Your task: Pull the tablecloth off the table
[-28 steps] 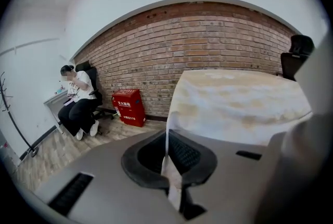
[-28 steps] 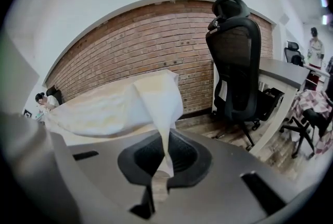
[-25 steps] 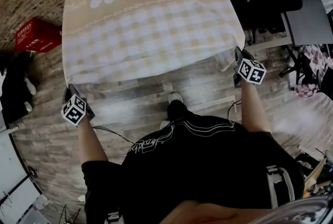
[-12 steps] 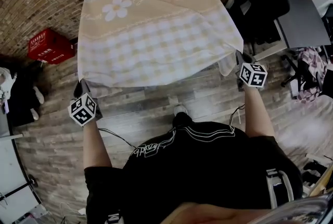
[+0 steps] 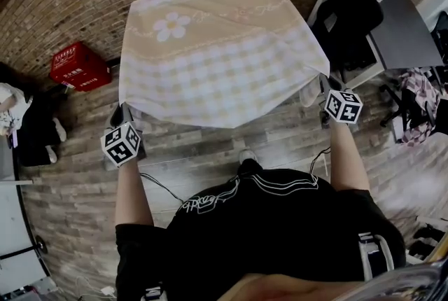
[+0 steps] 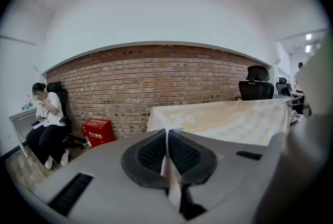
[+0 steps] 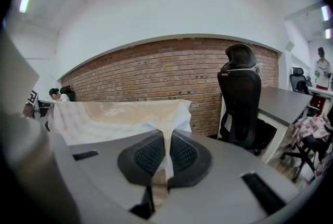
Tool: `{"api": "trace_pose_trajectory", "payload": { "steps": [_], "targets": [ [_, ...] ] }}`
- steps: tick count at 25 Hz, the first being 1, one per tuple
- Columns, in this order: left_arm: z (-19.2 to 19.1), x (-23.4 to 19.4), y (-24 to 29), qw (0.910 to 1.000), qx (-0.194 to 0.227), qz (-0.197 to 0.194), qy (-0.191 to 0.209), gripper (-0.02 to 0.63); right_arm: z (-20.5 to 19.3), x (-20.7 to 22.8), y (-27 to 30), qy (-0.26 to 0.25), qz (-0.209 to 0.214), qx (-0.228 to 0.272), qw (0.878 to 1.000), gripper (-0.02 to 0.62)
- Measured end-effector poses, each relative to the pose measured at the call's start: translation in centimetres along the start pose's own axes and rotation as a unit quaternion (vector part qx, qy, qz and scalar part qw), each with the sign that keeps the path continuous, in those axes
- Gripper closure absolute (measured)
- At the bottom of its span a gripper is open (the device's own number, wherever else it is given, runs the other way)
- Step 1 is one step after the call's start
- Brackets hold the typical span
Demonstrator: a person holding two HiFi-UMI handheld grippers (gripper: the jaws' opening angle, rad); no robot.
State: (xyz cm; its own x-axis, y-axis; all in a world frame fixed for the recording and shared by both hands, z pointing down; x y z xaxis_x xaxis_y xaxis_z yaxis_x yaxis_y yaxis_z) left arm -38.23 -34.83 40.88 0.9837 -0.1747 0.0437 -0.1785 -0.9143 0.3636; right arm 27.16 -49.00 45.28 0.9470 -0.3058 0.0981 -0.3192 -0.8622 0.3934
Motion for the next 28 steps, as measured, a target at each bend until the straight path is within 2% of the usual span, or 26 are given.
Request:
{"api": "trace_pose_trajectory", "payload": {
  "steps": [6,15,24,28],
  "targets": [
    [1.3,0.6,-1.7,0.9997,0.012,-0.021,-0.005,0.600,-0.6,-1.2,-2.4,0.018,-0.003,0.005,1.000,0.598],
    [0.4,1.4,-6.3,0.9983,0.028,-0.046,-0.025,0.600,-2.5,-3.9,-7.3,0.055,0.001,0.037,0.998,0.598],
    [-1.2,2.6,-10.4,0.9946,0.036,-0.064,-0.073,0.600,-3.4,-5.8,-11.0,0.069,0.022,0.053,0.996,0.598],
    [-3.2,2.3,-13.5,0.9932,0.041,-0.073,-0.081,0.600,-5.6,-7.5,-13.9,0.081,0.024,0.070,0.994,0.598]
  ]
}}
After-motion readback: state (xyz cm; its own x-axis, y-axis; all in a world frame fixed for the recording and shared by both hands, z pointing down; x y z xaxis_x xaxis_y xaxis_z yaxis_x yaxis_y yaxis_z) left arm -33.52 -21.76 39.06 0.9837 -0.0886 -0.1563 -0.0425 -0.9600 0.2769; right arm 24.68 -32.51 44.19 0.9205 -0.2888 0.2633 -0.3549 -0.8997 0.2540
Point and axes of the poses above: the fingertips, and each gripper's own axes: y forward along the fingers, x to its right, z out of its top, the point moved 6 cm from there along -y, backward along the fingers, and after that the axes turned 3 degrees about x, right-handed, at the moved point
